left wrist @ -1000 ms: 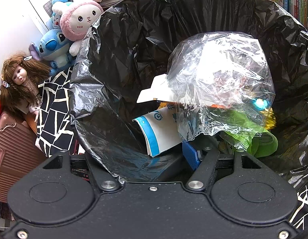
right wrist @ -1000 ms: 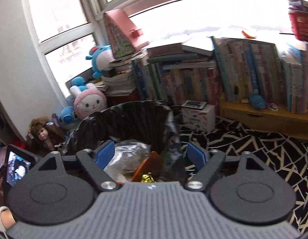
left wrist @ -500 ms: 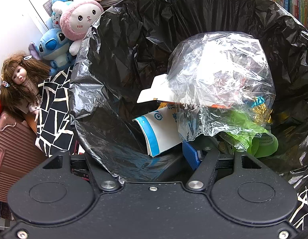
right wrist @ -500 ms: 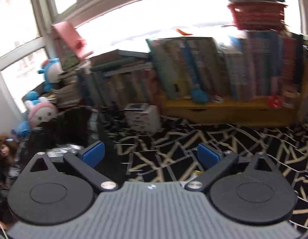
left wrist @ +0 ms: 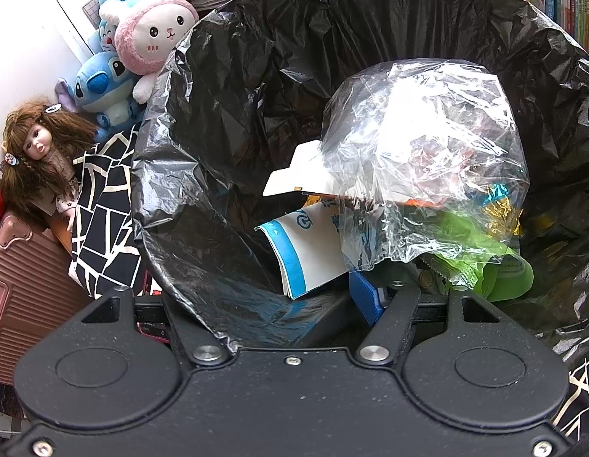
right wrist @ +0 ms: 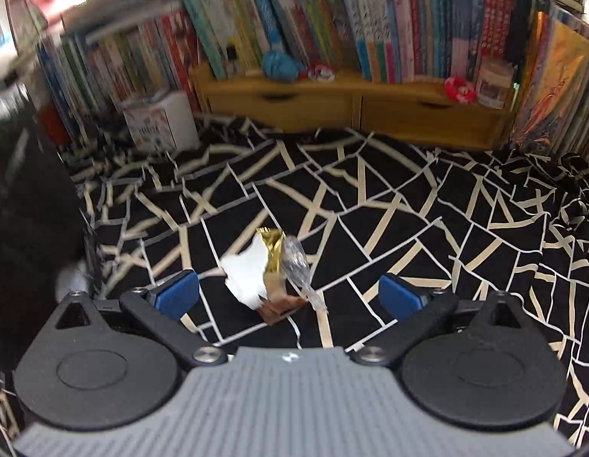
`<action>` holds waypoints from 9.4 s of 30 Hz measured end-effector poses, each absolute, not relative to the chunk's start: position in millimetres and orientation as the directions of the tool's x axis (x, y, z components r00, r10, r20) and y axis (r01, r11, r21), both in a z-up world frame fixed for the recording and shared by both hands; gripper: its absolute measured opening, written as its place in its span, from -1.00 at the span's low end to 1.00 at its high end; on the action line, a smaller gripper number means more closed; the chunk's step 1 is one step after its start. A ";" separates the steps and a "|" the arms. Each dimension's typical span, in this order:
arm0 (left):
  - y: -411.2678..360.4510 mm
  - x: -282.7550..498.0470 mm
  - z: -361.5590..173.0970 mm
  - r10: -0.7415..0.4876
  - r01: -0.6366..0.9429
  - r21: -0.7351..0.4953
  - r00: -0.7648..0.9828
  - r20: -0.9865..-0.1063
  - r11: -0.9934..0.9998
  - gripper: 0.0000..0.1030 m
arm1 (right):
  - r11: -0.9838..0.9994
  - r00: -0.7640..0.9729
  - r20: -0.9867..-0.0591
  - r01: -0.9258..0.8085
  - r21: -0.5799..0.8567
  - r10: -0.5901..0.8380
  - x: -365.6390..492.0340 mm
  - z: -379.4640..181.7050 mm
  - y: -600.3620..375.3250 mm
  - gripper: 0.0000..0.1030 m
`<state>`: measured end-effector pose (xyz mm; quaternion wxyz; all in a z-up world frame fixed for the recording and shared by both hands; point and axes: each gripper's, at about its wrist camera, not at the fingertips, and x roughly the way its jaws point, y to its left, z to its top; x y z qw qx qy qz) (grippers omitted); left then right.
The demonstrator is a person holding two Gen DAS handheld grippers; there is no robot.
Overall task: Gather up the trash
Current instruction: 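Move the right tool back to the white tissue on the mat, then close the right tool on the white tissue, then carry the white tissue over the black bag and open the right tool, then move the right tool back to the brown paper scrap on the mat, then grasp the brown paper scrap with the right tool, then carry the brown paper over the black bag and open the right tool, then move the right tool back to the clear plastic wrapper on the mat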
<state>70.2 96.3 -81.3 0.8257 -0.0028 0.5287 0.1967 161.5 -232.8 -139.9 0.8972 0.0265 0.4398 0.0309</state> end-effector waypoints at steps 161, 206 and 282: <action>98.6 72.5 -76.9 0.317 -0.346 0.181 0.391 -0.864 0.921 0.35 | 0.991 0.554 -0.828 -0.132 0.013 0.084 183.4 -218.4 -194.5 0.48; 97.9 69.9 -76.3 0.324 -0.347 0.185 0.401 -0.857 0.919 0.36 | 0.910 0.729 -0.545 -0.349 0.224 0.414 135.4 -42.9 -171.1 -0.27; 98.0 69.7 -77.9 0.322 -0.347 0.180 0.410 -0.853 0.920 0.37 | 0.995 0.624 -0.781 -0.098 -0.030 0.038 215.5 -174.3 -231.2 0.55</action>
